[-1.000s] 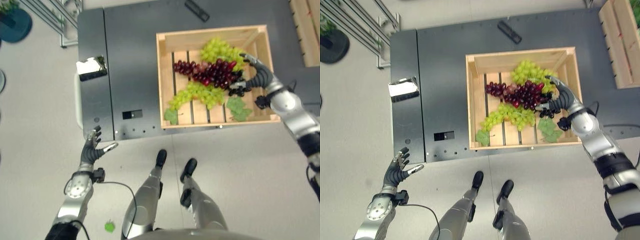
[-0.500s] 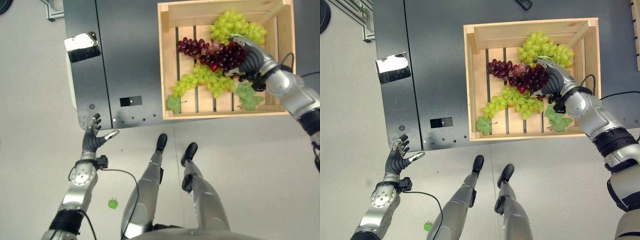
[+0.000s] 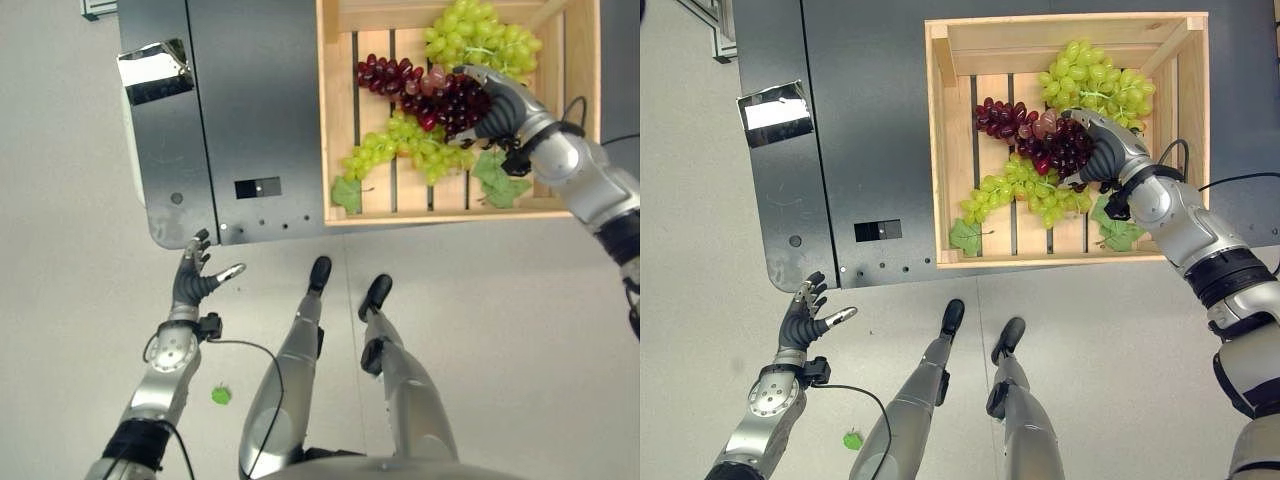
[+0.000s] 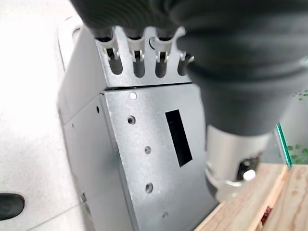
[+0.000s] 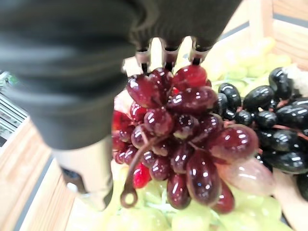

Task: Pick up the fruits from the basket on one side to the basket on the other side

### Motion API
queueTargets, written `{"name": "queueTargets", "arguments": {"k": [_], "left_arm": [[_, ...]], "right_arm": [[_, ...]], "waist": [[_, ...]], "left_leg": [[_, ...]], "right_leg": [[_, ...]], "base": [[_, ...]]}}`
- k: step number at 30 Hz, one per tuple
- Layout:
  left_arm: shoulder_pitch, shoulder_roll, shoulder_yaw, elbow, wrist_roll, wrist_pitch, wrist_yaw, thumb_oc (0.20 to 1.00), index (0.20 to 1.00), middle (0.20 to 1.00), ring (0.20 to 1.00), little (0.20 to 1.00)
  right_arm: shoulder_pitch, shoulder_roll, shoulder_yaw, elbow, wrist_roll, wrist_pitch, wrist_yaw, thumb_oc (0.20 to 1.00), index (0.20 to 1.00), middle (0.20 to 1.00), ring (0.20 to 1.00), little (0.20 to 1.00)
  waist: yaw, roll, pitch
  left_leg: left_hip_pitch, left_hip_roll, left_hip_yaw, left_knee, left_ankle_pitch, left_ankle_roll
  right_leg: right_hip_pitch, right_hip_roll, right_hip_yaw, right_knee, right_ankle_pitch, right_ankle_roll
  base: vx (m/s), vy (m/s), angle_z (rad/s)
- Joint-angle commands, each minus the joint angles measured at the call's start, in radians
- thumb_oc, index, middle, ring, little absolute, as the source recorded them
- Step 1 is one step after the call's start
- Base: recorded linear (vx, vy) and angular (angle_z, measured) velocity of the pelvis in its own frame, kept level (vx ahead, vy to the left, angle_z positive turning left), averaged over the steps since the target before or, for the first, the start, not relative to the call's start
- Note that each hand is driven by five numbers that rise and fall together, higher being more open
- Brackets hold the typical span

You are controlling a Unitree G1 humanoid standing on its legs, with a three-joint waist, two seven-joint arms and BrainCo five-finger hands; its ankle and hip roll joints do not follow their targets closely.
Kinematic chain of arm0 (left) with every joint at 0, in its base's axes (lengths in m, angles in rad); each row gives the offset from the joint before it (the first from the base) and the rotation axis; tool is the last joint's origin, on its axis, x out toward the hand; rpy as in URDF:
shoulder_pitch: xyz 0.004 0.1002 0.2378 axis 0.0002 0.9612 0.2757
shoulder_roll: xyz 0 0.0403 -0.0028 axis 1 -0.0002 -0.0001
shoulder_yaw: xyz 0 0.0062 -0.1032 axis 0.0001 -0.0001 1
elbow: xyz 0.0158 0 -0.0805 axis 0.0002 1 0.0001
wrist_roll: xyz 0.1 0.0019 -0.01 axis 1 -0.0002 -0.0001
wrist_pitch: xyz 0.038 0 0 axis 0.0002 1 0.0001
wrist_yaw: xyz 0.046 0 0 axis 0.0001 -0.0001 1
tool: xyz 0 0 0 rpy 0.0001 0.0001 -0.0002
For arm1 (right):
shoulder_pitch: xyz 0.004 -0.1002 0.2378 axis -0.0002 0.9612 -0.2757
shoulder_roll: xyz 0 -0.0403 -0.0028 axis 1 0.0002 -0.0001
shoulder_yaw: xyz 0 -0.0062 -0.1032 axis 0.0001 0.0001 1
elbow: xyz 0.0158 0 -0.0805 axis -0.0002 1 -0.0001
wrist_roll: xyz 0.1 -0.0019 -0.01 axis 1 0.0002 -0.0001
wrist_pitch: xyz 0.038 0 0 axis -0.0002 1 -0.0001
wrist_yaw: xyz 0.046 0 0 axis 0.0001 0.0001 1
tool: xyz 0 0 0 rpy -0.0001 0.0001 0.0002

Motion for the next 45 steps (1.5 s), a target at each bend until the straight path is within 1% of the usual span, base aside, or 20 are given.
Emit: {"name": "queueTargets", "arguments": {"k": [1,2,3,4,5,6,8,9,11,16,30,31,32,33,35,41,45], "left_arm": [[0.021,0.061,0.048,-0.035,-0.004,-0.042,0.026,1.000,1.000,1.000,1.000,1.000],[0.019,0.061,0.049,-0.036,-0.004,-0.043,0.026,1.000,1.000,1.000,1.000,1.000],[0.018,0.064,0.054,-0.041,-0.004,-0.043,0.031,1.000,1.000,1.000,1.000,1.000],[0.020,0.064,0.058,-0.043,-0.004,-0.042,0.033,1.000,1.000,1.000,1.000,1.000],[0.020,0.064,0.058,-0.045,-0.004,-0.043,0.033,1.000,1.000,1.000,1.000,1.000],[0.019,0.062,0.060,-0.043,-0.007,-0.042,0.035,1.000,1.000,1.000,1.000,1.000],[0.020,0.061,0.063,-0.043,-0.007,-0.038,0.039,1.000,1.000,1.000,1.000,1.000],[0.020,0.061,0.063,-0.043,-0.007,-0.038,0.039,1.000,1.000,1.000,1.000,1.000],[0.028,0.060,0.070,-0.049,-0.007,-0.032,0.043,1.000,1.000,1.000,1.000,1.000],[0.025,0.061,0.078,-0.047,-0.005,-0.028,0.046,1.000,1.000,1.000,1.000,1.000],[0.044,0.061,0.096,-0.050,-0.007,-0.022,0.055,1.000,1.000,1.000,1.000,1.000],[0.044,0.062,0.097,-0.050,-0.005,-0.022,0.056,1.000,1.000,1.000,1.000,1.000],[0.044,0.062,0.097,-0.050,-0.005,-0.022,0.056,1.000,1.000,1.000,1.000,1.000],[0.045,0.062,0.097,-0.051,-0.005,-0.023,0.055,1.000,1.000,1.000,1.000,1.000],[0.045,0.063,0.097,-0.051,-0.006,-0.023,0.053,1.000,1.000,1.000,1.000,1.000],[0.053,0.073,0.101,-0.052,-0.002,-0.024,0.050,1.000,1.000,1.000,1.000,1.000],[0.055,0.083,0.115,-0.055,0.008,-0.024,0.049,1.000,1.000,1.000,1.000,1.000]], "right_arm": [[-0.082,0.040,0.128,0.053,-0.029,0.014,0.034,1.000,1.000,1.000,1.000,1.000],[-0.085,0.040,0.128,0.055,-0.029,0.014,0.033,1.000,1.000,1.000,1.000,1.000],[-0.097,0.060,0.143,0.061,-0.037,0.021,0.040,0.865,0.865,0.865,0.865,0.865],[-0.107,0.066,0.147,0.058,-0.040,0.026,0.041,0.542,0.542,0.542,0.542,0.542],[-0.108,0.065,0.146,0.059,-0.040,0.026,0.040,0.451,0.451,0.451,0.451,0.451],[-0.113,0.076,0.148,0.063,-0.044,0.028,0.043,0.200,0.200,0.200,0.200,0.200],[-0.128,0.107,0.162,0.057,-0.055,0.040,0.051,0.200,0.200,0.200,0.200,0.200],[-0.129,0.107,0.162,0.057,-0.055,0.040,0.051,0.200,0.200,0.200,0.200,0.200],[-0.131,0.135,0.159,0.054,-0.061,0.044,0.049,0.200,0.200,0.200,0.200,0.200],[-0.129,0.163,0.156,0.040,-0.062,0.048,0.053,0.200,0.200,0.200,0.200,0.200],[-0.125,0.200,0.134,0.035,-0.061,0.054,0.047,0.200,0.200,0.200,0.200,0.200],[-0.127,0.199,0.136,0.029,-0.061,0.054,0.050,0.548,0.548,0.548,0.548,0.548],[-0.127,0.199,0.136,0.028,-0.061,0.055,0.050,0.652,0.652,0.652,0.652,0.652],[-0.125,0.196,0.137,0.023,-0.056,0.052,0.053,1.000,1.000,1.000,1.000,1.000],[-0.124,0.195,0.138,0.023,-0.048,0.053,0.057,1.000,1.000,1.000,1.000,1.000],[-0.113,0.153,0.140,-0.020,-0.030,0.044,0.070,1.000,1.000,1.000,1.000,1.000],[-0.084,0.097,0.138,-0.108,-0.019,0.033,0.087,1.000,1.000,1.000,1.000,1.000]], "waist": [[0.030,-0.083,0.006],[0.026,-0.084,0.006],[0.030,-0.091,0.006],[0.029,-0.095,0.006],[0.026,-0.096,0.006],[0.025,-0.100,0.006],[0.023,-0.111,0.006],[0.022,-0.112,0.006],[0.021,-0.120,0.006],[0.017,-0.132,0.006],[0.012,-0.145,0.006],[0.011,-0.147,0.006],[0.011,-0.147,0.006],[0.010,-0.149,0.006],[0.011,-0.150,0.006],[0.005,-0.159,0.006],[-0.001,-0.174,0.006]], "left_leg": [[-0.016,0.002,0.017,0.035,-0.034,-0.043],[-0.039,-0.005,0.022,0.036,-0.005,-0.037],[-0.020,0.000,0.018,0.035,-0.034,-0.043],[-0.021,0.001,0.018,0.036,-0.034,-0.043],[-0.041,-0.005,0.025,0.038,-0.007,-0.037],[-0.044,-0.005,0.025,0.038,-0.007,-0.037],[-0.047,-0.003,0.026,0.037,-0.009,-0.036],[-0.047,-0.003,0.026,0.037,-0.009,-0.036],[-0.050,-0.001,0.024,0.037,-0.009,-0.034],[-0.052,0.000,0.027,0.038,-0.012,-0.034],[-0.054,0.005,0.036,0.042,-0.019,-0.027],[-0.053,0.006,0.036,0.041,-0.019,-0.027],[-0.053,0.006,0.036,0.041,-0.019,-0.027],[-0.050,0.007,0.036,0.039,-0.019,-0.027],[-0.047,0.008,0.036,0.038,-0.019,-0.028],[-0.041,0.015,0.040,0.037,-0.019,-0.030],[-0.038,0.019,0.043,0.036,-0.020,-0.031]], "right_leg": [[-0.013,-0.098,0.017,0.041,-0.001,0.084],[-0.030,-0.106,0.002,0.038,0.025,0.077],[-0.011,-0.097,0.017,0.034,0.004,0.085],[-0.012,-0.097,0.019,0.032,0.006,0.086],[-0.028,-0.104,0.005,0.030,0.030,0.079],[-0.030,-0.104,0.006,0.028,0.033,0.079],[-0.031,-0.102,0.007,0.022,0.036,0.079],[-0.031,-0.102,0.007,0.022,0.036,0.079],[-0.031,-0.099,0.008,0.018,0.038,0.080],[-0.032,-0.098,0.013,0.009,0.043,0.082],[-0.040,-0.091,0.036,0.005,0.050,0.081],[-0.041,-0.090,0.036,0.006,0.050,0.080],[-0.041,-0.090,0.036,0.006,0.050,0.080],[-0.042,-0.089,0.037,0.005,0.049,0.080],[-0.041,-0.088,0.038,0.006,0.049,0.080],[-0.038,-0.089,0.036,0.007,0.051,0.082],[-0.033,-0.086,0.037,0.002,0.054,0.084]], "base": [[-0.08,0.029,-0.02],[0.02,-0.016,-0.03],[0.00,0.000,0.00],[0.00,0.000,0.00],[-0.08,0.030,0.03],[-0.08,0.034,0.01],[0.00,0.000,0.00],[0.00,0.000,0.00],[0.00,0.000,0.00],[0.01,0.001,0.03],[0.00,0.000,0.00],[-0.01,-0.001,-0.03],[-0.01,-0.005,-0.05],[-0.01,-0.006,-0.05],[0.00,-0.003,-0.02],[0.00,0.000,0.00],[0.00,0.000,0.00]]}}
